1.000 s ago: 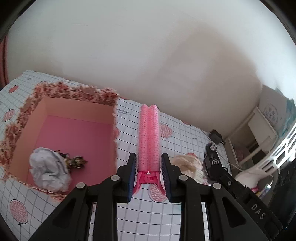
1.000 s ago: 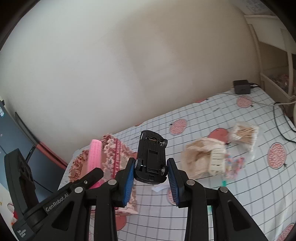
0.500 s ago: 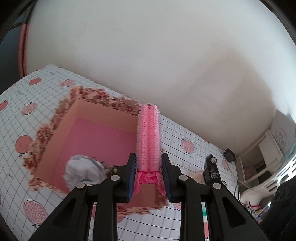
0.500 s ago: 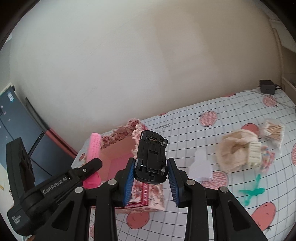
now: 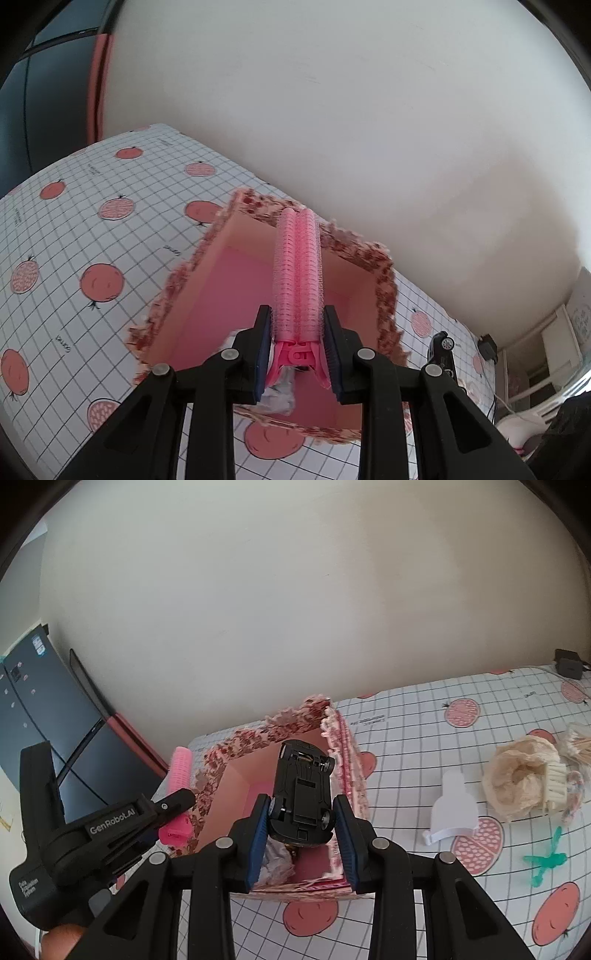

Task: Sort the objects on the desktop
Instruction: 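Carry the pink roller with left tool while right carries the black car over the box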

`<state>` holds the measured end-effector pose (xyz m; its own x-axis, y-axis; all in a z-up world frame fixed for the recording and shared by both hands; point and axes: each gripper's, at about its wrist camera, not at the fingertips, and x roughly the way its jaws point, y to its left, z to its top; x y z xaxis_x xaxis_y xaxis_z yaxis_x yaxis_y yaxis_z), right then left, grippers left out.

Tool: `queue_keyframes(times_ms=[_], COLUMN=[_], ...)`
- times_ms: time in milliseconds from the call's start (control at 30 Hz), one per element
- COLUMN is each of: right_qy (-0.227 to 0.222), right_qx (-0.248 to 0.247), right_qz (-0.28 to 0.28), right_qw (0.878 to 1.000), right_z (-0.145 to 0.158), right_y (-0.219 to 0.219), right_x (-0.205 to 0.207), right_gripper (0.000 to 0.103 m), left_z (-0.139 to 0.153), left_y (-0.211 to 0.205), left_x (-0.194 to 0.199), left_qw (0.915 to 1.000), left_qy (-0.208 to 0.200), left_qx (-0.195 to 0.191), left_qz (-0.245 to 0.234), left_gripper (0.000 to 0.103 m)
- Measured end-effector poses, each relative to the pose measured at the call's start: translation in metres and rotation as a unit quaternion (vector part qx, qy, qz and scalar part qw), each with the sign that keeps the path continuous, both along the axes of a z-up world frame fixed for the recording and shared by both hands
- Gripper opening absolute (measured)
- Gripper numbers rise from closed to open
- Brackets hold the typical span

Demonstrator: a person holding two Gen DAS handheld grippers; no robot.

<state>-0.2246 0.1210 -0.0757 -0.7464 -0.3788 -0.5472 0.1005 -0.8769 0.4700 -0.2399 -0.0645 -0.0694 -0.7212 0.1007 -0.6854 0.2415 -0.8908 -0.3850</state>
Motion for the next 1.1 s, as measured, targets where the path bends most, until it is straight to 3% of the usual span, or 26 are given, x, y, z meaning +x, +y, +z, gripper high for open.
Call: queue_keyframes(times_ms=[1100], right_qy=[-0.057], right_qx=[0.031], right_qz=[0.031], right_qw=[0.997], right_z=[-0.035], right_y=[-0.03], right_x=[-0.024], right_gripper=[0.037], left_z=[-0.042], left_y=[-0.016], left_x=[-0.014], left_qw=[0.997], left_qy=[-0.073], left_qx=[0.022], left_qz=[0.014], left_gripper=[0.028])
